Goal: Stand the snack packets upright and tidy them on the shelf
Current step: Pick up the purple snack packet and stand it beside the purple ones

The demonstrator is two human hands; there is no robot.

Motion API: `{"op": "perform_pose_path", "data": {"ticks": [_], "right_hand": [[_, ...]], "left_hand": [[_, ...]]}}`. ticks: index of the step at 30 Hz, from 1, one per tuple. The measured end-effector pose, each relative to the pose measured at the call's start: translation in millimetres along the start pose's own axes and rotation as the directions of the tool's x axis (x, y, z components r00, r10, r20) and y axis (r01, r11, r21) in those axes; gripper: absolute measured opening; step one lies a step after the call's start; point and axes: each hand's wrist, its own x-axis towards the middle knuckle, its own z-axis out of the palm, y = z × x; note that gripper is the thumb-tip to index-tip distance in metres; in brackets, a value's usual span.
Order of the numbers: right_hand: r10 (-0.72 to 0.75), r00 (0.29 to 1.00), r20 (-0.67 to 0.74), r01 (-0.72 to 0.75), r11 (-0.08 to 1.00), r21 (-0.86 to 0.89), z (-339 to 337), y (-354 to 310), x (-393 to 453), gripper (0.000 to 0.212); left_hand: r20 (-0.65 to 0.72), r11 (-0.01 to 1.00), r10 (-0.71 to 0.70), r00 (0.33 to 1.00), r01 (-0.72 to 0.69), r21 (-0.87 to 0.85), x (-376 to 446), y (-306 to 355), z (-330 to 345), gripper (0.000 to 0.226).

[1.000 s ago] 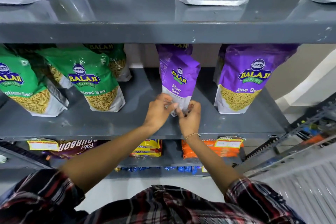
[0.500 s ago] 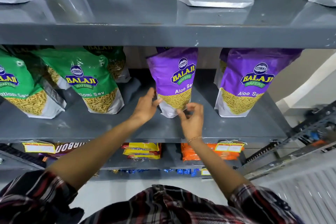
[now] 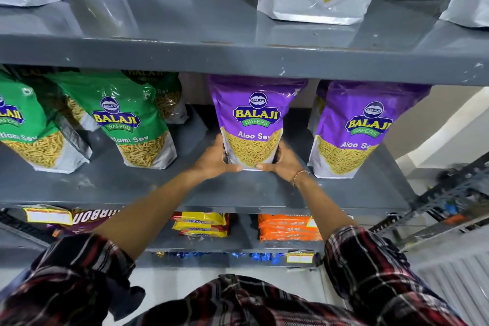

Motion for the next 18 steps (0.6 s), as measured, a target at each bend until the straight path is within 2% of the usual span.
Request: {"op": "perform_pose_path", "data": {"ticks": [2,4,11,18], "right_hand": [[-0.006,1.000,-0.016,0.006,1.000,-0.010,0,0,-7,0.081],[-0.010,1.000,-0.028,0.009,1.000,-0.021,1,2,-16,0.080],[0.001,1.000,-0.029,-0.004,0.996,-0.085,8,11,-54,0.078],[0.029,0.998,-0.050,-0.032,0.997,-0.064,17,12,-87,0.079]], "left_hand": [[-0.119,1.000,0.012,0.993,-0.013,-0.005,-5,3,7,0.090],[-0.165,0.999,0.006,0.986,-0.012,-0.033,-11,4,12,0.083],[-0.155,1.000,0.010,0.988,-0.012,-0.011,-43,-8,26,0.078],[-0.180,1.000,0.026,0.983,-0.023,0.022,-75,-12,34,0.078]]}}
